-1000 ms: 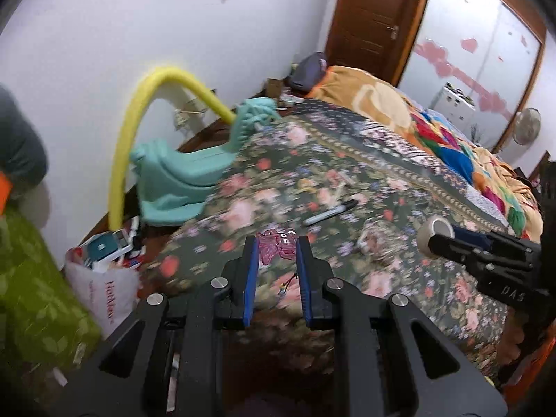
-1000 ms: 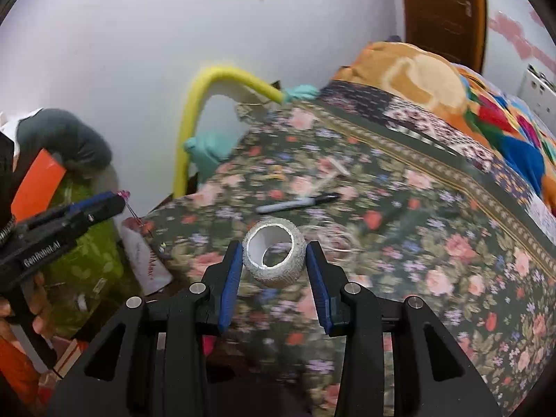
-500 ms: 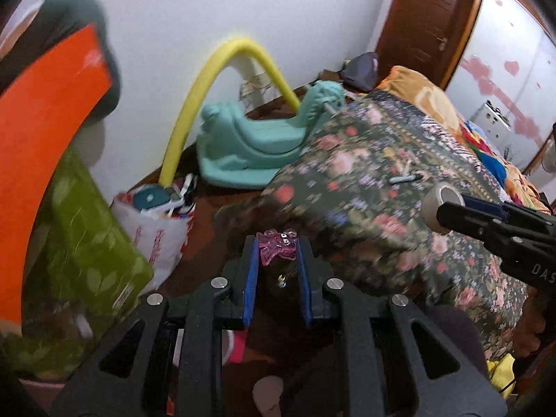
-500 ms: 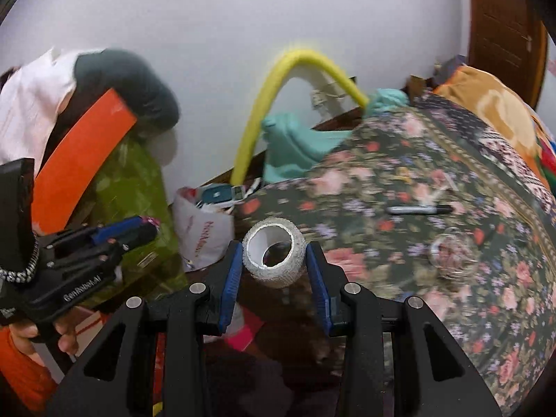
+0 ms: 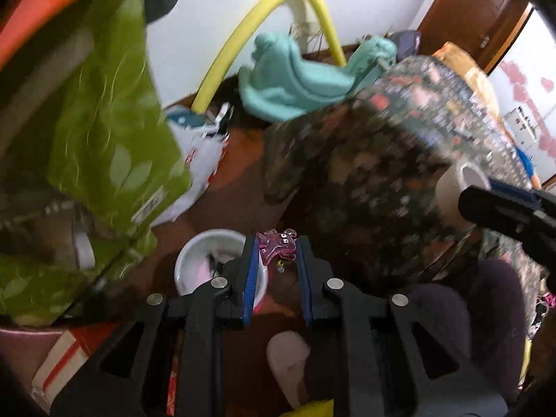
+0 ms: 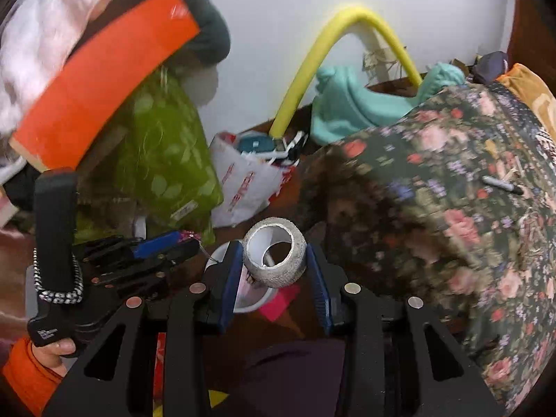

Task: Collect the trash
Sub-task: 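Carry the pink clip and tape roll with both tools over the white bin, then open both tools to drop the pink clip and tape roll into the bin, then move both open tools back to the items on the bed, then grasp the white earphones with the right tool while the left grasps the black Sharpie marker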

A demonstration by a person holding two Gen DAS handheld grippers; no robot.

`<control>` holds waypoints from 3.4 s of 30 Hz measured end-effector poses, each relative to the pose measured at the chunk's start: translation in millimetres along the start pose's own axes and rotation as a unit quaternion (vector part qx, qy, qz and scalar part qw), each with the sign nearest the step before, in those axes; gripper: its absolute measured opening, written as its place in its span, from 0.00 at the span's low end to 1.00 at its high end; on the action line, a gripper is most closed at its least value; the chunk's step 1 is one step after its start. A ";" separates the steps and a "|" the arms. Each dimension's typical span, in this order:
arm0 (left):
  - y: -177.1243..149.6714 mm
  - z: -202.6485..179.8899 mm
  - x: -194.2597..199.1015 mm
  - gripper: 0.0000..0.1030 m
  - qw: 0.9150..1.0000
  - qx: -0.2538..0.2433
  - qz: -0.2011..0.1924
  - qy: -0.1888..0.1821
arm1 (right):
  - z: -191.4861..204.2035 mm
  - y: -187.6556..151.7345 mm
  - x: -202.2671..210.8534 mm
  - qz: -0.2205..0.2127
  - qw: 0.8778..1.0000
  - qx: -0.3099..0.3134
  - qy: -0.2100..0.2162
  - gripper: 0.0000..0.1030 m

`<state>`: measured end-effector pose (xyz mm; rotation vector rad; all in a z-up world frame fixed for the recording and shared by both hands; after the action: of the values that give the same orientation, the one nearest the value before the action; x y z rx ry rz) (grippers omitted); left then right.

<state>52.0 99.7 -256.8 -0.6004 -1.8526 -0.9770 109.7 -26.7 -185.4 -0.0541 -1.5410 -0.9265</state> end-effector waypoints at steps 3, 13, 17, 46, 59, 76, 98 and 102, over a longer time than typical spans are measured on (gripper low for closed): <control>-12.5 19.0 -17.4 0.20 1.000 0.008 0.025 0.009 | 16.3 -2.5 -22.9 0.022 1.000 0.007 0.002 0.34; -35.0 74.4 -68.1 0.20 0.993 0.078 0.091 0.010 | 50.9 -8.8 -101.1 0.104 0.994 0.015 0.031 0.34; -36.7 89.5 -85.7 0.20 0.989 0.104 0.107 0.009 | 59.8 -9.2 -131.1 0.135 0.990 0.005 0.048 0.34; -19.6 94.1 -75.8 0.29 0.985 0.129 0.112 0.017 | 58.8 6.1 -131.9 0.141 0.985 -0.023 0.093 0.36; 7.6 2.8 -29.4 0.29 0.998 0.013 0.049 0.023 | -7.8 9.3 -41.0 0.042 0.999 -0.024 0.023 0.36; 66.7 -201.1 -18.3 0.34 0.991 -0.128 0.008 -0.030 | -202.7 -38.9 80.7 -0.046 0.982 -0.157 -0.096 0.36; 90.5 -368.0 -95.2 0.52 0.968 -0.227 0.047 -0.094 | -344.9 -90.0 30.8 -0.021 0.957 -0.275 -0.092 0.78; 96.1 -388.0 -115.5 0.52 0.963 -0.244 0.057 -0.099 | -352.2 -96.5 19.6 -0.018 0.954 -0.289 -0.083 0.59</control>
<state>370.4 -166.3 -225.0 -1.1230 -1.7244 -1.3481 341.1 -301.8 -252.9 -0.5345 -1.3767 -1.4075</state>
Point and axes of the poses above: each gripper's, at about its wrist camera, not at the fingertips, and x roughly against the way its jaws point, z to its left, y to its top, the point moved 6 cm from there along -x, roughly the way its jaws point, and after that the axes turned 10 degrees about x, right-handed, at the moved point
